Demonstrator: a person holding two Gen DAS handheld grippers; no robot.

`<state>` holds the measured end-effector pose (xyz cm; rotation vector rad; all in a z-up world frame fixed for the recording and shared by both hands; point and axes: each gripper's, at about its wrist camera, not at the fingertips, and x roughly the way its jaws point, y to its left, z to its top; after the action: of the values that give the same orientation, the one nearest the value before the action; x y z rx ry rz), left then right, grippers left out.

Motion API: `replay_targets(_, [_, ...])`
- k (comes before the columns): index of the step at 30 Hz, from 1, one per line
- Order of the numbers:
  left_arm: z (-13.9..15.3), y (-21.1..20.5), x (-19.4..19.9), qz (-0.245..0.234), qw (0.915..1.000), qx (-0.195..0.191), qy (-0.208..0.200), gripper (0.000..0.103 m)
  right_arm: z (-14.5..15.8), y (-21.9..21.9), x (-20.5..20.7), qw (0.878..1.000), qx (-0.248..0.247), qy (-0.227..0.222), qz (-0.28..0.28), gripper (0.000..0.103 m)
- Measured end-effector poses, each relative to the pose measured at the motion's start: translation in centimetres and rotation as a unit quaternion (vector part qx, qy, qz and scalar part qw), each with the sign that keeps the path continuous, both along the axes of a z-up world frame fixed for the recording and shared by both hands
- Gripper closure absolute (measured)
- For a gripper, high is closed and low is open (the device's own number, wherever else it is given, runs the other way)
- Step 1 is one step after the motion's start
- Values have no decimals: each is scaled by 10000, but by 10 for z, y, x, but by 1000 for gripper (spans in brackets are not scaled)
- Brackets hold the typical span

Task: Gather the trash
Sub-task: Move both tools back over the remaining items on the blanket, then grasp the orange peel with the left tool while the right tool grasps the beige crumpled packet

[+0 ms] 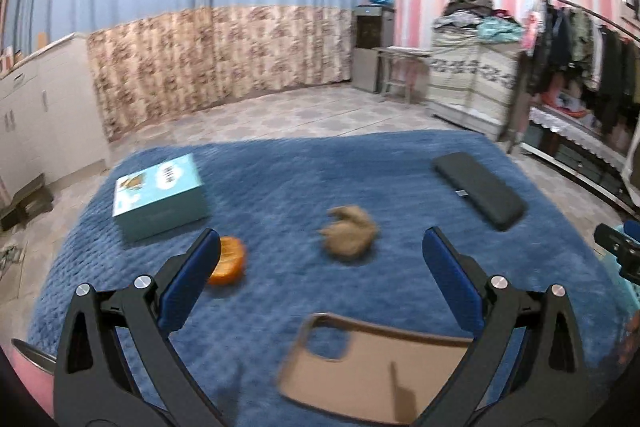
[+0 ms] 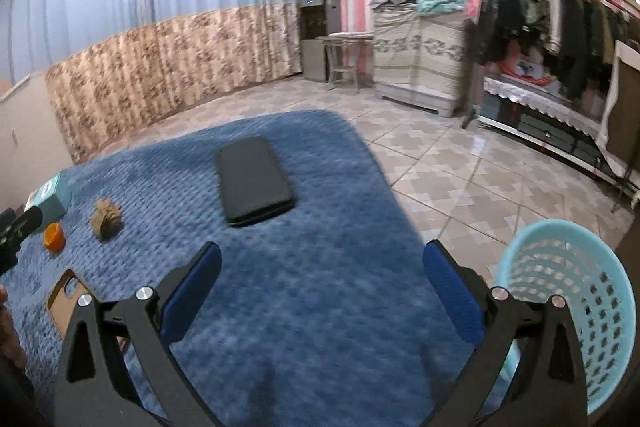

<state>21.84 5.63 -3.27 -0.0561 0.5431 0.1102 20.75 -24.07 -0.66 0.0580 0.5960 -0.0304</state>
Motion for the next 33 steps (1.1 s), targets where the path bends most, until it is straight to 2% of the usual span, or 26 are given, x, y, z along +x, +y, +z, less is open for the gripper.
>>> replay_targets(6, [-27, 53, 19, 566, 9975, -253, 341, 6, -14, 47, 22, 9982, -236, 176, 526, 4])
replay_targets(12, [-50, 82, 46, 694, 9934, -545, 726, 6, -21, 85, 45, 9949, -295, 300, 916, 4])
replay_targets(14, [-58, 87, 54, 619, 9915, -691, 916, 12, -21, 94, 52, 9935, -263, 347, 1051, 4])
replay_targets(17, [-65, 91, 67, 540, 9885, -819, 1151, 28, -21, 112, 61, 9902, -325, 405, 1296, 4])
replay_targets(19, [-71, 95, 72, 496, 9870, -910, 1229, 45, -20, 125, 66, 9876, -318, 432, 1478, 4])
replay_targets(22, [-75, 102, 77, 486, 9849, -1057, 1282, 64, -18, 146, 74, 9828, -278, 513, 1752, 5])
replay_targets(25, [-71, 105, 65, 552, 9847, -1148, 1188, 67, -17, 170, 78, 9768, -242, 575, 2049, 5])
replay_targets(33, [-59, 117, 43, 1029, 9871, -655, 1036, 67, -30, 218, 94, 9635, -421, 901, 2485, 5])
